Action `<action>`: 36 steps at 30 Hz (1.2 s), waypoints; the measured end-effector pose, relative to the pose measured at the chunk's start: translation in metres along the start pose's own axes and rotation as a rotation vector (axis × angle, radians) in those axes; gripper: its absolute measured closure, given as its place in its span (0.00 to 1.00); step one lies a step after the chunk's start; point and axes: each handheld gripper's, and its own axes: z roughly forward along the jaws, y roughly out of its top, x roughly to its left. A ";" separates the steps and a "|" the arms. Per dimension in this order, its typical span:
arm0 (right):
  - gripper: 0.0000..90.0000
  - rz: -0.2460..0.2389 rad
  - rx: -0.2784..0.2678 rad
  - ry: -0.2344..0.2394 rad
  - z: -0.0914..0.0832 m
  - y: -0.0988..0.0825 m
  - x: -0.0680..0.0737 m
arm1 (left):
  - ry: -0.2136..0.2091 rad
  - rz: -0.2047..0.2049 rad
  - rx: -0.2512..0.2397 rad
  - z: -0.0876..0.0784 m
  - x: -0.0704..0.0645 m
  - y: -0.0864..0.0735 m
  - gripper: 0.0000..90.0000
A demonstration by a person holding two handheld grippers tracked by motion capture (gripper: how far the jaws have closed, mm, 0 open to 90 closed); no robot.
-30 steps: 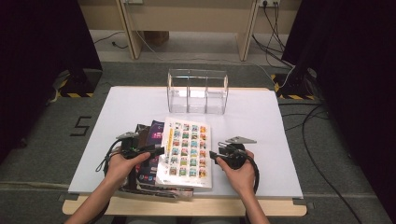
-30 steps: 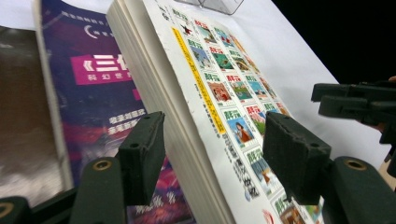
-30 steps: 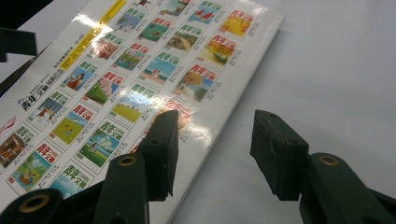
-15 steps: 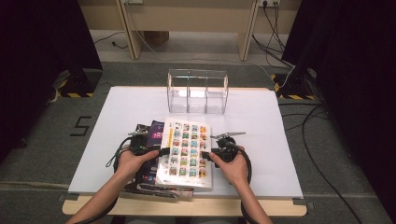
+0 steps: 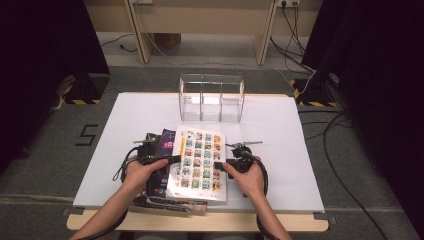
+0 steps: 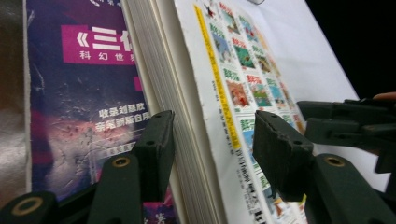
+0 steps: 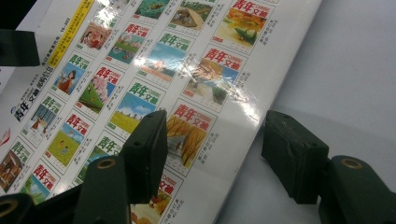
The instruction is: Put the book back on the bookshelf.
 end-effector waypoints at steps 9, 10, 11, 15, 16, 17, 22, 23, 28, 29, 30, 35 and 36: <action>0.45 0.007 -0.006 -0.008 0.000 -0.001 0.001 | -0.085 -0.056 0.007 -0.004 -0.009 -0.008 0.59; 0.45 0.007 -0.006 -0.008 0.000 -0.001 0.001 | -0.099 -0.067 0.025 -0.003 -0.010 -0.010 0.59; 0.45 0.006 -0.006 -0.010 0.000 -0.001 0.001 | -0.135 -0.099 0.057 -0.001 -0.011 -0.013 0.61; 0.45 0.003 -0.010 -0.008 0.000 -0.001 0.001 | -0.137 -0.090 0.094 0.008 -0.009 -0.019 0.69; 0.45 0.003 -0.010 -0.008 0.000 -0.001 0.001 | -0.137 -0.090 0.094 0.008 -0.009 -0.019 0.70; 0.45 0.003 -0.011 -0.008 0.000 -0.002 0.001 | -0.170 -0.093 0.090 0.007 -0.004 -0.019 0.74; 0.48 -0.033 0.004 -0.003 -0.001 0.004 -0.001 | -0.199 -0.067 0.065 0.003 -0.004 -0.019 0.80; 0.48 -0.031 0.006 -0.010 -0.001 0.006 0.000 | -0.201 -0.073 0.057 0.001 -0.002 -0.019 0.80; 0.48 -0.038 0.012 -0.019 -0.002 0.016 0.000 | -0.195 -0.077 0.035 -0.007 0.008 -0.020 0.82; 0.48 -0.038 0.012 -0.019 -0.002 0.016 0.000 | -0.195 -0.077 0.035 -0.007 0.008 -0.020 0.82; 0.48 -0.037 0.013 -0.018 -0.001 0.018 -0.001 | -0.185 -0.078 0.036 -0.010 0.012 -0.021 0.82; 0.48 -0.011 0.019 -0.013 0.009 0.037 -0.004 | -0.158 -0.100 0.054 -0.022 0.029 -0.023 0.81; 0.48 -0.011 0.019 -0.013 0.009 0.037 -0.004 | -0.158 -0.100 0.054 -0.022 0.029 -0.023 0.81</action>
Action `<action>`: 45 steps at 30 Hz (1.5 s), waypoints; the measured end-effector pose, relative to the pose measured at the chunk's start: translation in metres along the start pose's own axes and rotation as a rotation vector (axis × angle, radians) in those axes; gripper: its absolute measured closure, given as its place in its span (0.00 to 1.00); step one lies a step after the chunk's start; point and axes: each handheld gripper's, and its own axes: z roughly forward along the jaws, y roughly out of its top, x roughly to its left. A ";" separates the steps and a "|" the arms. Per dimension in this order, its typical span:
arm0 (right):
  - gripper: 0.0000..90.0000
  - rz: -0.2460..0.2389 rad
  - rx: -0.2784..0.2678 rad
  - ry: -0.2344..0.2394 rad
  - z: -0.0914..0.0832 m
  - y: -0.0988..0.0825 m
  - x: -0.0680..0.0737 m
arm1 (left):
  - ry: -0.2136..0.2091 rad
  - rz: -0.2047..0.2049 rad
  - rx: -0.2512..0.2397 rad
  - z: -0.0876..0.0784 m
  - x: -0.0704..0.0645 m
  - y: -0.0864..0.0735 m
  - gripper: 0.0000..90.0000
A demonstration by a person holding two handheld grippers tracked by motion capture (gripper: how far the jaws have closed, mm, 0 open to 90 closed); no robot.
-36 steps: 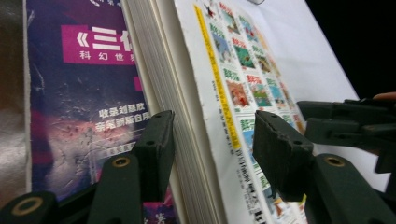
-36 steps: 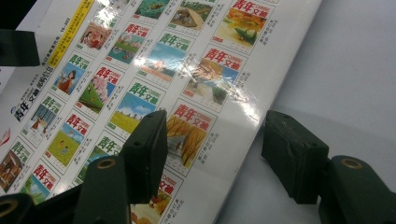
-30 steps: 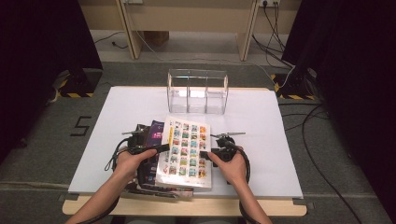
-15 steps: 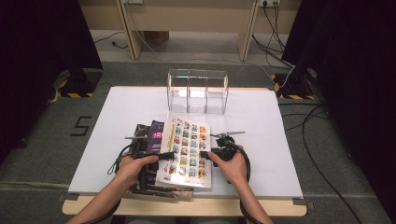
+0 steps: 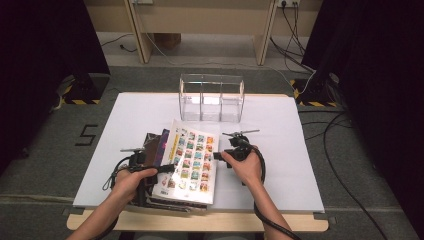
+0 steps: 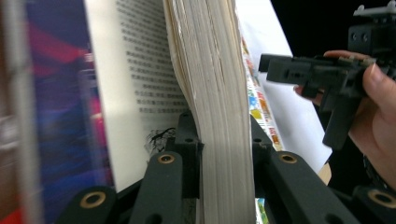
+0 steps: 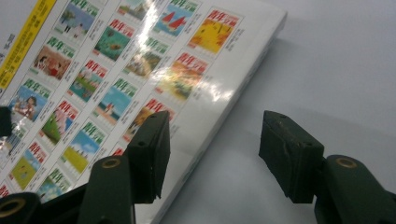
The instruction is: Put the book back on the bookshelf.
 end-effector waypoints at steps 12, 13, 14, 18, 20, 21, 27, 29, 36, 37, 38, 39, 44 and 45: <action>0.47 0.062 0.036 0.056 0.032 0.035 -0.004 | 0.010 -0.003 0.006 -0.003 0.008 -0.002 0.79; 0.47 0.072 0.035 0.060 0.034 0.037 -0.005 | 0.010 -0.006 0.005 -0.003 0.008 -0.002 0.79; 0.47 0.072 0.035 0.060 0.034 0.037 -0.005 | 0.010 -0.006 0.005 -0.003 0.008 -0.002 0.79; 0.43 0.102 0.042 0.075 0.039 0.040 -0.008 | 0.013 -0.006 0.004 -0.003 0.008 -0.002 0.79; 0.42 0.110 0.041 0.080 0.039 0.040 -0.009 | 0.013 -0.005 0.004 -0.002 0.008 -0.002 0.78; 0.42 0.122 0.040 0.089 0.040 0.040 -0.010 | 0.015 -0.004 0.005 -0.002 0.008 -0.002 0.78; 0.36 0.153 0.055 0.109 0.047 0.045 -0.016 | 0.021 0.009 0.017 -0.001 0.008 0.001 0.78; 0.36 0.160 0.065 0.112 0.047 0.047 -0.017 | 0.023 0.016 0.021 0.000 0.007 0.003 0.77; 0.45 0.160 0.055 0.114 0.045 0.050 -0.021 | 0.045 0.040 0.036 0.005 0.004 0.008 0.77; 0.48 0.160 0.037 0.106 0.043 0.051 -0.020 | 0.051 0.047 0.042 0.005 0.003 0.009 0.77; 0.48 0.160 0.037 0.106 0.043 0.051 -0.020 | 0.051 0.047 0.042 0.005 0.003 0.009 0.78; 0.52 0.137 0.022 0.093 0.039 0.053 -0.018 | 0.050 0.051 0.050 0.007 0.002 0.011 0.77; 0.57 0.116 0.013 0.083 0.030 0.057 -0.015 | 0.050 0.053 0.061 0.007 0.002 0.013 0.77; 0.58 0.121 0.006 0.086 0.027 0.059 -0.013 | 0.049 0.054 0.061 0.007 0.003 0.013 0.77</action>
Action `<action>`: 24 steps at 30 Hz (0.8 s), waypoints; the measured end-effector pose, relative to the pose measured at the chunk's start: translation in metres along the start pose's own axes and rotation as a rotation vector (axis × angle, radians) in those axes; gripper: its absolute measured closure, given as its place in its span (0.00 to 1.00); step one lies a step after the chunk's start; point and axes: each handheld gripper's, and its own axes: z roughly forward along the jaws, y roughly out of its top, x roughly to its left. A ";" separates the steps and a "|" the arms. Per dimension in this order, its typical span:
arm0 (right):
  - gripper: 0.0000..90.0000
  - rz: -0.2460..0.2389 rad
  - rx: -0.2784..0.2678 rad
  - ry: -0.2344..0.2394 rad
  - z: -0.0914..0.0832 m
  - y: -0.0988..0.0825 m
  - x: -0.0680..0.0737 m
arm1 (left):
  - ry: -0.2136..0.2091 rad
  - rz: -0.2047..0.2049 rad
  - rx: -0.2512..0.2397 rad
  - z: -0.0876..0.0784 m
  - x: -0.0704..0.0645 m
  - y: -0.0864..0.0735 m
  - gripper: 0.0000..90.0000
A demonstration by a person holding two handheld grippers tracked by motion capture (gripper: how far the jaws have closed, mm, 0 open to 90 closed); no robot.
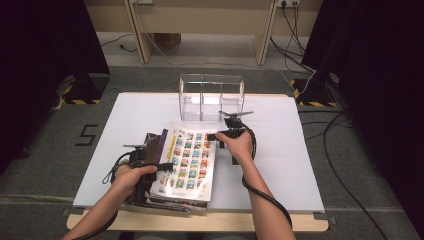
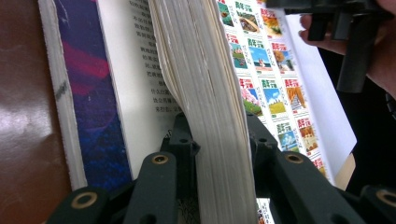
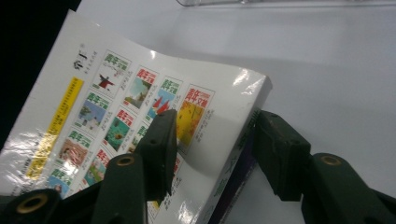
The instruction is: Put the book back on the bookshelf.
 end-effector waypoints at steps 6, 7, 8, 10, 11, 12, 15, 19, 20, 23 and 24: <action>0.60 -0.010 0.000 -0.049 -0.006 0.004 0.012 | 0.010 0.028 0.012 0.000 -0.003 0.002 0.77; 0.61 -0.005 -0.001 -0.055 -0.007 0.004 0.014 | 0.010 0.027 0.014 0.000 -0.003 0.003 0.77; 0.61 -0.005 -0.001 -0.055 -0.007 0.004 0.014 | 0.010 0.027 0.014 0.000 -0.003 0.003 0.77; 0.61 -0.004 -0.007 -0.067 -0.010 0.005 0.017 | 0.005 0.023 0.019 0.001 -0.003 0.004 0.77; 0.61 -0.001 -0.012 -0.071 -0.011 0.005 0.017 | 0.006 0.024 0.019 0.002 -0.003 0.004 0.77; 0.61 0.003 -0.006 -0.074 -0.012 0.005 0.017 | 0.006 0.024 0.020 0.002 -0.003 0.004 0.77; 0.61 0.028 -0.007 -0.070 -0.011 0.004 0.014 | 0.006 0.021 0.017 0.003 -0.003 0.004 0.77; 0.59 0.073 0.008 -0.069 -0.004 0.000 0.006 | -0.013 0.005 -0.002 0.003 0.000 0.001 0.78; 0.58 0.080 0.009 -0.068 -0.002 -0.002 0.004 | -0.014 0.004 -0.003 0.003 0.000 0.001 0.78; 0.55 0.096 0.014 -0.061 0.004 -0.006 -0.002 | -0.009 0.013 -0.006 0.003 -0.001 0.000 0.78; 0.55 0.096 0.014 -0.061 0.004 -0.006 -0.002 | -0.009 0.013 -0.006 0.003 -0.001 0.000 0.78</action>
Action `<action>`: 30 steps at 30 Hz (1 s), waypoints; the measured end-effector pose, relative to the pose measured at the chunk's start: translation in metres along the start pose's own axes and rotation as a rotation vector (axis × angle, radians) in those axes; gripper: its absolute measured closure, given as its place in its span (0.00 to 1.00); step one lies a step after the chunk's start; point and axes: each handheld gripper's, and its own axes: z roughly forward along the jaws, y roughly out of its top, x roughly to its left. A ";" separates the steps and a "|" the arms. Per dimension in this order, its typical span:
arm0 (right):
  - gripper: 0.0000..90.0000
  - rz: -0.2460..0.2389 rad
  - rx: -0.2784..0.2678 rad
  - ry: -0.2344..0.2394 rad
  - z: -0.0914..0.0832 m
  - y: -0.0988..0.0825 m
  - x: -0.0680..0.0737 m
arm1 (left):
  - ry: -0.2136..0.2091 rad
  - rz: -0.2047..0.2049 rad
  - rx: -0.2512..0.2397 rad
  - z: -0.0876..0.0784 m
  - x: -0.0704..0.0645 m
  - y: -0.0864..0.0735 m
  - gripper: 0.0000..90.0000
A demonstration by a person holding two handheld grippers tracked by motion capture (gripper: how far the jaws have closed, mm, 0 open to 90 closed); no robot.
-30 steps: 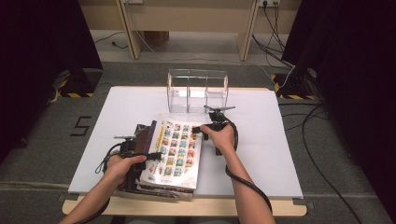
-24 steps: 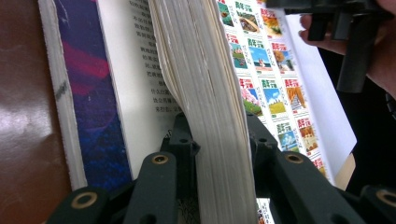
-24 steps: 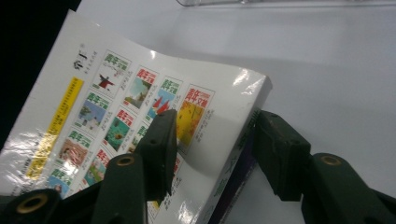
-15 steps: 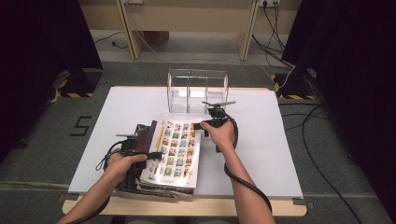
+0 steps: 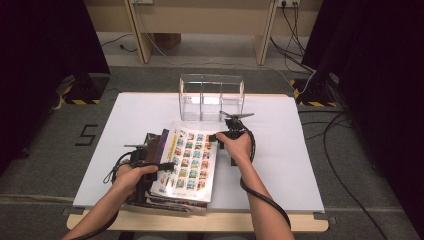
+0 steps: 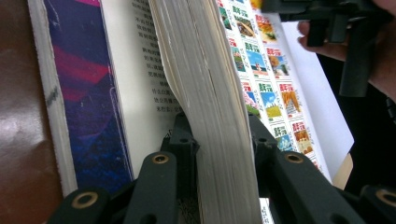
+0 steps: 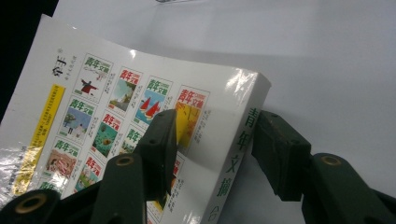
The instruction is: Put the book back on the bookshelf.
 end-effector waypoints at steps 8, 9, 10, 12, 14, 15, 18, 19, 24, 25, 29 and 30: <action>0.47 0.049 0.008 0.042 0.009 -0.003 -0.007 | 0.001 0.003 -0.015 0.000 0.000 -0.002 0.77; 0.47 0.049 0.008 0.042 0.009 -0.003 -0.007 | 0.002 0.005 -0.015 0.000 -0.001 -0.002 0.77; 0.44 0.053 0.012 0.061 0.013 -0.002 -0.008 | 0.004 0.006 -0.013 0.000 -0.001 -0.002 0.77; 0.42 0.060 0.012 0.070 0.015 -0.002 -0.008 | 0.008 0.007 -0.010 0.000 -0.002 -0.001 0.77; 0.42 0.070 0.022 0.081 0.017 0.001 -0.009 | 0.015 0.013 -0.003 0.000 -0.003 0.000 0.77; 0.42 0.061 0.025 0.079 0.017 0.001 -0.009 | 0.025 0.021 0.004 0.000 -0.005 0.002 0.77; 0.49 0.028 0.004 0.055 0.013 0.001 -0.005 | 0.029 0.025 0.007 0.001 -0.006 0.002 0.78; 0.52 0.016 -0.004 0.041 0.009 0.003 -0.004 | 0.022 0.020 0.008 0.002 -0.006 0.003 0.78; 0.58 -0.048 -0.029 -0.026 -0.009 0.008 0.003 | 0.014 0.016 0.016 0.009 -0.010 0.007 0.78; 0.59 -0.042 -0.032 -0.031 -0.013 0.008 0.004 | 0.010 0.021 0.020 0.012 -0.013 0.007 0.78; 0.64 -0.034 -0.047 -0.006 -0.027 0.009 0.001 | 0.005 0.023 0.024 0.015 -0.015 0.008 0.78; 0.64 -0.034 -0.047 -0.006 -0.027 0.009 0.001 | 0.005 0.025 0.022 0.016 -0.016 0.008 0.78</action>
